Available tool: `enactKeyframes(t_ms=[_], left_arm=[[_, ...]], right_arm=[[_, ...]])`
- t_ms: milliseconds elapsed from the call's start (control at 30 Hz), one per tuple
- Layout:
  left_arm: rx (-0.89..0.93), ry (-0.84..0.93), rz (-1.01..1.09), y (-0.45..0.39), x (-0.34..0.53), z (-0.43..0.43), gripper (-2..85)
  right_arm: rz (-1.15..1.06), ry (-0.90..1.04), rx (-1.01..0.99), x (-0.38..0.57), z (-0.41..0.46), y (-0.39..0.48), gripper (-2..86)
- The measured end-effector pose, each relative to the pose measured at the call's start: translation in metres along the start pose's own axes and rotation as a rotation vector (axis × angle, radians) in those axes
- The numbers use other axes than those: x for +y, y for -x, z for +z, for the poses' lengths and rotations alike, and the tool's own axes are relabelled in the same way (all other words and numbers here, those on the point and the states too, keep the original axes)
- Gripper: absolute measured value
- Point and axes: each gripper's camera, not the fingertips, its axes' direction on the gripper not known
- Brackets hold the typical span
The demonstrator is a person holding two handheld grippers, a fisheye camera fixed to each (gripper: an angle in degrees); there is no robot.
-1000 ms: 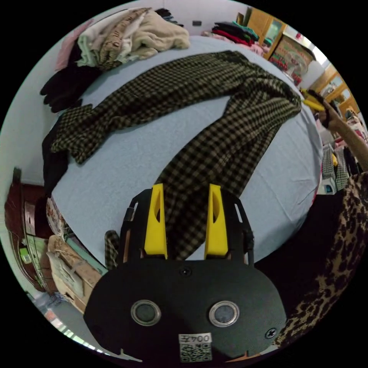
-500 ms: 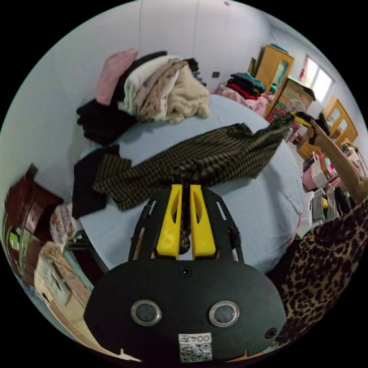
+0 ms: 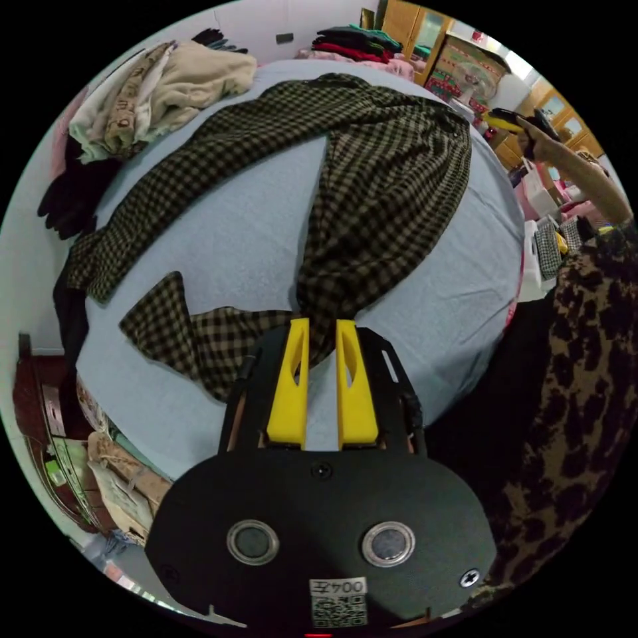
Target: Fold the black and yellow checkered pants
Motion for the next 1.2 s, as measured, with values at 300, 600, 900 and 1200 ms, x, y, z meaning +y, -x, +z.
enactKeyframes(t_ms=[300,600,900,1200], left_arm=[[0.193,-0.170,-0.220,0.062,-0.019,-0.054,8.0],[0.232,-0.390,-0.133,0.094,-0.163,-0.090,9.0],[0.224,-0.365,0.172,0.055,-0.454,-0.048,12.9],[0.163,-0.204,0.249,0.033,-0.569,0.002,12.8]], right_arm=[[-0.279,0.149,-0.055,0.147,0.040,0.087,6.7],[-0.251,0.217,0.000,0.220,0.094,0.092,6.5],[-0.276,0.130,0.015,0.256,0.094,0.083,2.9],[-0.268,0.085,0.000,0.282,0.095,0.076,0.6]])
